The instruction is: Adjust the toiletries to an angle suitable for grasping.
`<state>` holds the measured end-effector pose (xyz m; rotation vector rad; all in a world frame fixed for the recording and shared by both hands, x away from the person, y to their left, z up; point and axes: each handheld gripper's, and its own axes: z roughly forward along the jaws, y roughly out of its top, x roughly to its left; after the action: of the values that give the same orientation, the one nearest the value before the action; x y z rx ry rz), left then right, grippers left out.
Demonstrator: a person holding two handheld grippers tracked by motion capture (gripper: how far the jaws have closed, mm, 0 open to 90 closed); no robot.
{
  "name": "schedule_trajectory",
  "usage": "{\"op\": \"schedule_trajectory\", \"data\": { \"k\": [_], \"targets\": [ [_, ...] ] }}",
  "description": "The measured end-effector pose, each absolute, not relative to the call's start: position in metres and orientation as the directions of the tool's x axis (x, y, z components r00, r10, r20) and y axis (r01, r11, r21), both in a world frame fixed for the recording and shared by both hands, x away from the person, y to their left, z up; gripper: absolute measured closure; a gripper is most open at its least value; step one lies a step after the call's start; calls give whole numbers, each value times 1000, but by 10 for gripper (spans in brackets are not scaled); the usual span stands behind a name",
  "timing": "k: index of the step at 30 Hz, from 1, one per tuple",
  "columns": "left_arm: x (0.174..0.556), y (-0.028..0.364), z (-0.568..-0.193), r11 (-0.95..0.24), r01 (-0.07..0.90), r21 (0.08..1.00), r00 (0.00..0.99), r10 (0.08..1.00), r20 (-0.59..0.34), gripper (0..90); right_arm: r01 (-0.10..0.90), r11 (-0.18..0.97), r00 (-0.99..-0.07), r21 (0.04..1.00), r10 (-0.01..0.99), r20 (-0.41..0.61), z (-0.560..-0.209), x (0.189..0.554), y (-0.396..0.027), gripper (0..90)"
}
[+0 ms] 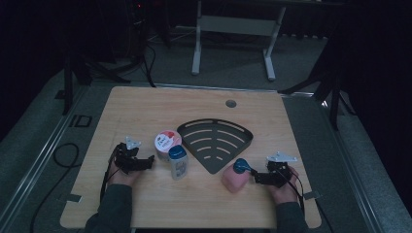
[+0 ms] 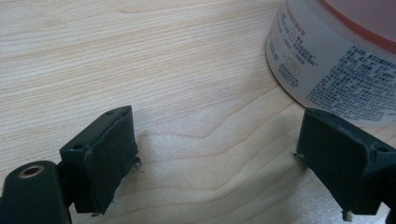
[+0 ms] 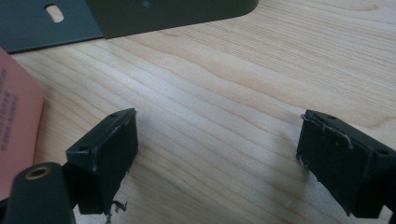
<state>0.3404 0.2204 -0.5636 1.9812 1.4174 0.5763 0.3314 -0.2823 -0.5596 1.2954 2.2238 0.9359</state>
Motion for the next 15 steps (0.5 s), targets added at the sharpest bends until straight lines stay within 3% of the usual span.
{"op": "schedule_trajectory", "data": {
  "k": [11, 13, 15],
  "targets": [
    [340, 221, -563, -224, 667, 711, 327, 945, -9, 146, 604, 343, -486, 719, 874, -9, -559, 331, -282, 132],
    [340, 221, -563, -224, 667, 710, 327, 945, -9, 146, 607, 337, -476, 720, 879, -10, -559, 330, -283, 181],
    [340, 221, -563, -224, 667, 710, 327, 945, -8, 146, 605, 344, -472, 718, 881, -24, -555, 328, -283, 295]
  ]
}}
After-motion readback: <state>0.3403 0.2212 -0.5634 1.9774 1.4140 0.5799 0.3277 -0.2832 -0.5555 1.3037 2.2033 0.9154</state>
